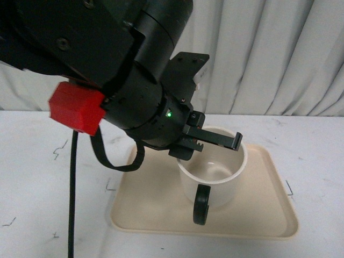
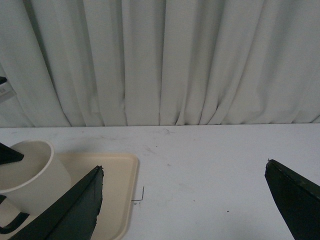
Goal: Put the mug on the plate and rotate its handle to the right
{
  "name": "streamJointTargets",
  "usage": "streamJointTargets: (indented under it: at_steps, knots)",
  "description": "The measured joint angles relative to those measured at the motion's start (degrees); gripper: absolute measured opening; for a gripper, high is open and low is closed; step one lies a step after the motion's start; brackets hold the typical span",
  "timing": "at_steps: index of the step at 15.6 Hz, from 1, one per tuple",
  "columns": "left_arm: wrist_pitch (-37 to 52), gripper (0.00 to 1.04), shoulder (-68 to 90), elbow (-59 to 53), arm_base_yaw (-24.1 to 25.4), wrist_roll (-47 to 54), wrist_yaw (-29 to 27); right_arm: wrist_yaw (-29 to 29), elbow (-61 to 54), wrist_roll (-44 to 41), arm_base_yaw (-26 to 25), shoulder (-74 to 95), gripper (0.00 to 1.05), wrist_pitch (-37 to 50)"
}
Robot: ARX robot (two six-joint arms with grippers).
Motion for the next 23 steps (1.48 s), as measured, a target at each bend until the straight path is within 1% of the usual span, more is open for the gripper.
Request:
streamJointTargets:
  at_steps: [7,10,11,13,15,16,19,20,21,22,23]
  knots:
    - [-4.28,0.03,9.97,8.66,-0.26,0.00,-2.93,0.00,0.00,0.00,0.00,0.00,0.98,0.02]
    - [-5.07,0.03,10.82,9.66,-0.35,-0.22,-3.82,0.00,0.00,0.02,0.00,0.00,0.98,0.00]
    - [-5.53,0.11,10.91,9.73,-0.35,-0.24,-3.78,0.00,0.00,0.00,0.00,0.00,0.98,0.00]
    - [-4.33,0.35,10.40,8.81,-0.31,-0.02,-3.43,0.00,0.00,0.00,0.00,0.00,0.98,0.02]
    - [-2.43,0.56,5.03,3.30,0.28,0.87,-0.50,0.00,0.00,0.00,0.00,0.00,0.98,0.00]
    - [-1.25,0.63,2.03,0.96,0.68,1.36,1.25,0.00,0.00,0.00,0.00,0.00,0.98,0.02]
    - [1.68,0.72,-2.45,-2.12,1.46,1.38,4.20,0.00,0.00,0.00,0.00,0.00,0.98,0.00]
    - [7.30,0.85,-10.47,-7.17,3.41,1.33,10.25,0.00,0.00,0.00,0.00,0.00,0.98,0.00]
    - [9.09,0.96,-16.50,-9.77,4.42,1.33,13.00,0.02,0.00,0.00,0.00,0.00,0.98,-0.02]
    - [9.75,1.00,-18.95,-9.84,4.66,1.36,13.27,0.00,0.00,0.00,0.00,0.00,0.98,0.00]
    - [9.81,0.98,-19.15,-9.46,4.50,1.38,13.68,0.00,0.00,0.00,0.00,0.00,0.98,0.02]
